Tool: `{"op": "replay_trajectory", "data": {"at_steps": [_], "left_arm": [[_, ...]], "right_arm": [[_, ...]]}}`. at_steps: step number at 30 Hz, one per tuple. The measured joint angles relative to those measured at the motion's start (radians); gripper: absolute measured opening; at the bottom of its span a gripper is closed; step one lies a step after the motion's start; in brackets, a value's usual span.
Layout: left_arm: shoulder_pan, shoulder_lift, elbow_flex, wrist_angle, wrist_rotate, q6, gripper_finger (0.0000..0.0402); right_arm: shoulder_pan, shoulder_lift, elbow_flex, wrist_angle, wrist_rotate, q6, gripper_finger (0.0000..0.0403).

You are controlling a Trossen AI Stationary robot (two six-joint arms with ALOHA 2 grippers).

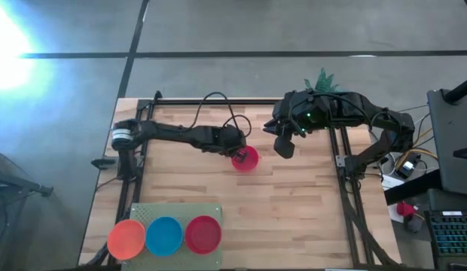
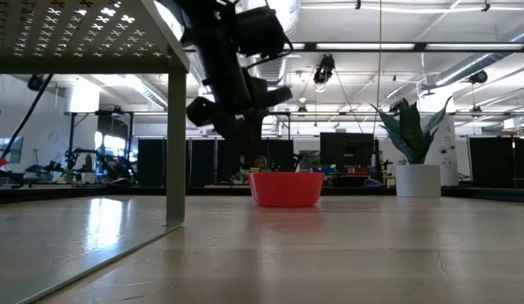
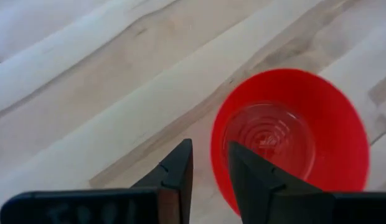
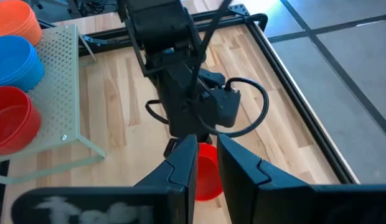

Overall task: Pick & Place Mini bowls
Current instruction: Stack the red bowl on the red bowls on the shelf

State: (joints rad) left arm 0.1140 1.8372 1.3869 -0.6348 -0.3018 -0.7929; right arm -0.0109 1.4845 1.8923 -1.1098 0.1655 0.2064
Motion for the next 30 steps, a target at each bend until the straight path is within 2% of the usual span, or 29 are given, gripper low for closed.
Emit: {"op": "replay_trajectory", "data": {"at_steps": [25,28,30], "left_arm": [[0.018,0.140,0.000,0.066,0.074,0.000,0.0094],[0.019,0.148,0.000,0.078,0.118,0.024,0.0081],[0.020,0.151,0.000,0.079,0.126,0.039,0.0057]], "right_arm": [[0.000,0.000,0.000,-0.009,0.000,-0.001,0.0056],[0.000,0.000,0.000,-0.009,0.000,-0.001,0.0056],[0.000,0.000,0.000,-0.009,0.000,-0.001,0.0056]]}}
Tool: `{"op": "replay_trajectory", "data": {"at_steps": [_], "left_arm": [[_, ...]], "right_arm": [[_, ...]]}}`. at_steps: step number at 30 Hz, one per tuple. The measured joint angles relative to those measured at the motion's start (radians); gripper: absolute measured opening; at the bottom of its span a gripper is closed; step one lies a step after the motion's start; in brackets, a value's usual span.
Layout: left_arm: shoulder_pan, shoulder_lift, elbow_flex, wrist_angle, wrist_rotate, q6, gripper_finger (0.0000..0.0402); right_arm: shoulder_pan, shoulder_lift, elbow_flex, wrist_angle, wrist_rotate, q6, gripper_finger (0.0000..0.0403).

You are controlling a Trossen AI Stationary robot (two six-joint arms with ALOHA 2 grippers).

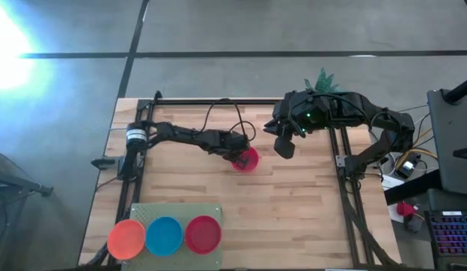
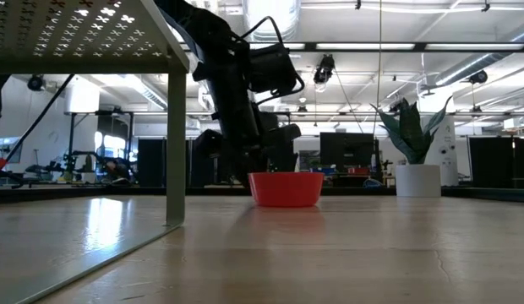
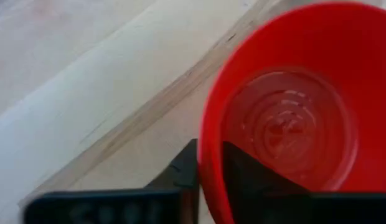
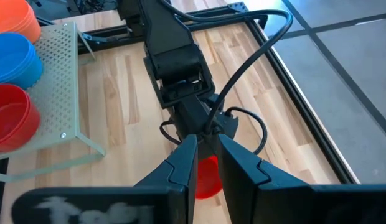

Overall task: Pick & Place Mini bowls
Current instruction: Stack the red bowl on the red bowls on the shelf

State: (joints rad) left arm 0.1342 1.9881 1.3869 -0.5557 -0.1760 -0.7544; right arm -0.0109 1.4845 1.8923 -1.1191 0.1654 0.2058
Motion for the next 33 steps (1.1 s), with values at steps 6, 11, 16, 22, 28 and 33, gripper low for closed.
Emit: {"op": "replay_trajectory", "data": {"at_steps": [6,11,16,22,28,33], "left_arm": [[0.007,-0.013,0.000,0.002,0.003,0.038,0.0005],[0.010,-0.070,0.000,-0.061,0.025,0.078,0.0002],[0.010,-0.192,0.000,-0.151,0.036,0.166,0.0001],[0.005,-0.386,0.000,-0.282,0.084,0.282,0.0001],[-0.023,-0.555,0.000,-0.422,0.122,0.313,0.0001],[-0.080,-0.655,0.000,-0.481,0.188,0.370,0.0000]], "right_arm": [[0.000,0.000,0.000,0.000,0.000,0.000,0.0056],[0.000,0.000,0.000,0.000,0.000,0.000,0.0057],[0.000,0.000,0.000,-0.001,0.000,0.000,0.0057],[0.000,0.000,0.000,-0.001,0.000,0.000,0.0057],[0.000,0.000,0.000,-0.001,0.001,0.000,0.0057],[0.000,0.000,0.000,0.000,-0.005,0.000,0.0057]]}}
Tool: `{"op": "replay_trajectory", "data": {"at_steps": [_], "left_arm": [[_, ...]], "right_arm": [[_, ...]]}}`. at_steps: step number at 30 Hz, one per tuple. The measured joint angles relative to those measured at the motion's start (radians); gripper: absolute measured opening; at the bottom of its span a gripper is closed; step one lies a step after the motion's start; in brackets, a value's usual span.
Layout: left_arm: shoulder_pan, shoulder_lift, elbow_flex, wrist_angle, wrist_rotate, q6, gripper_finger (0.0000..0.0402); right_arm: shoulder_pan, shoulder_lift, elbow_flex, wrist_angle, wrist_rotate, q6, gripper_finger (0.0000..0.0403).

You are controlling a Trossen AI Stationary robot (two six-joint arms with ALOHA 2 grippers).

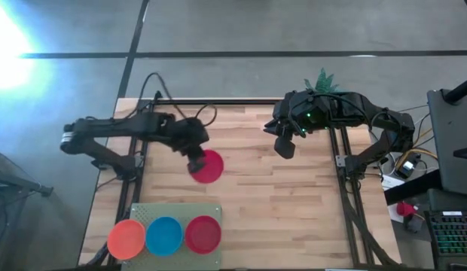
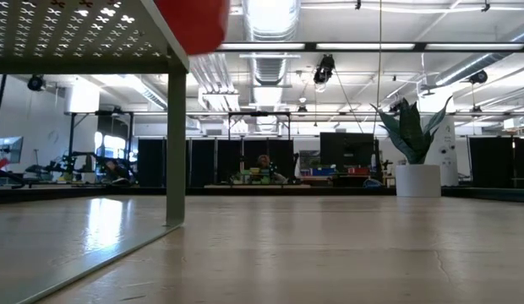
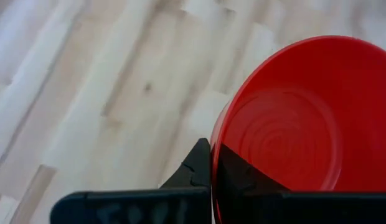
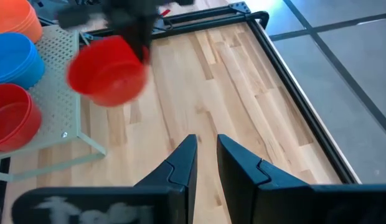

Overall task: Pick & Place Mini bowls
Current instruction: Stack the red bowl on the red bowls on the shelf

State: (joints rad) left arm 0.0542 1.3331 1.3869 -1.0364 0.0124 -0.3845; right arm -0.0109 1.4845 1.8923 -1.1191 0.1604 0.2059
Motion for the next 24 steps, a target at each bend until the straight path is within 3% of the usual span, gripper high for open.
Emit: {"op": "replay_trajectory", "data": {"at_steps": [9,24], "left_arm": [[-0.177,-0.068,0.014,-0.006,0.011,0.015,0.0000],[-0.445,0.049,0.156,-0.006,0.035,0.015,0.0000]], "right_arm": [[0.000,0.000,0.000,0.000,-0.003,0.000,0.0057],[0.000,0.000,0.000,0.003,-0.003,0.004,0.0057]]}}
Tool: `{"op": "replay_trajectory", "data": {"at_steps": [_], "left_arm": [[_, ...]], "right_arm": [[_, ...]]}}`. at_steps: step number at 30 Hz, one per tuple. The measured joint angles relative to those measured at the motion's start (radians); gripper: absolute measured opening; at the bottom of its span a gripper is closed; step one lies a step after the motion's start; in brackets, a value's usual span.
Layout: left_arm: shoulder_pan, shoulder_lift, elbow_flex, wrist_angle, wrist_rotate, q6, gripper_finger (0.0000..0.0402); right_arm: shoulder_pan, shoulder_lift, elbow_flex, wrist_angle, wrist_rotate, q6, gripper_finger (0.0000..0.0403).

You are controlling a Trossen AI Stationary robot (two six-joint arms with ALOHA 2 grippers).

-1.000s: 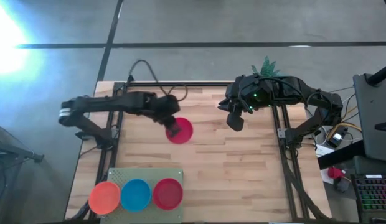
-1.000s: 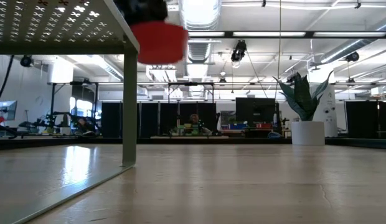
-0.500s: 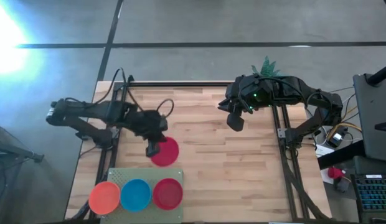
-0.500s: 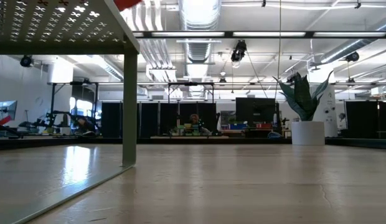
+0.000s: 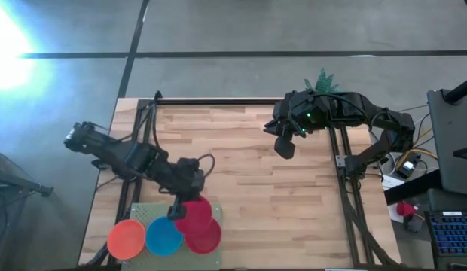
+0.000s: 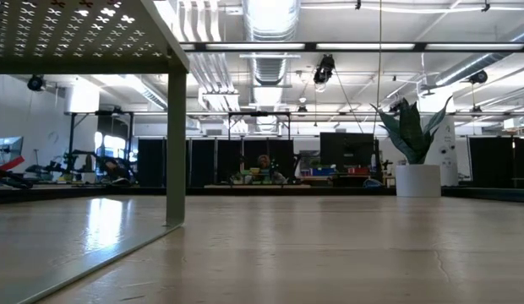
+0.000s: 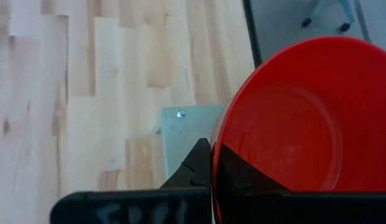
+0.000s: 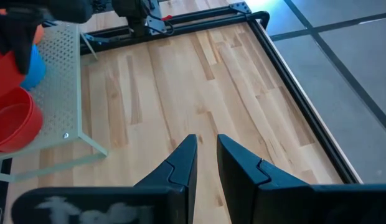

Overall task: Pick & Place Mini bowls
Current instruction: Stack the red bowl on the red bowls on the shelf

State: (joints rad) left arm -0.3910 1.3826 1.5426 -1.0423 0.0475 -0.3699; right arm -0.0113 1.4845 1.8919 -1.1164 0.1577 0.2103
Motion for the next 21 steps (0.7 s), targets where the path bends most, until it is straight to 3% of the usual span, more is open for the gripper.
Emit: {"op": "replay_trajectory", "data": {"at_steps": [21], "left_arm": [[-0.031,0.192,0.015,0.058,0.036,-0.020,0.0000]], "right_arm": [[0.000,0.000,-0.001,-0.003,0.000,0.004,0.0057]]}}
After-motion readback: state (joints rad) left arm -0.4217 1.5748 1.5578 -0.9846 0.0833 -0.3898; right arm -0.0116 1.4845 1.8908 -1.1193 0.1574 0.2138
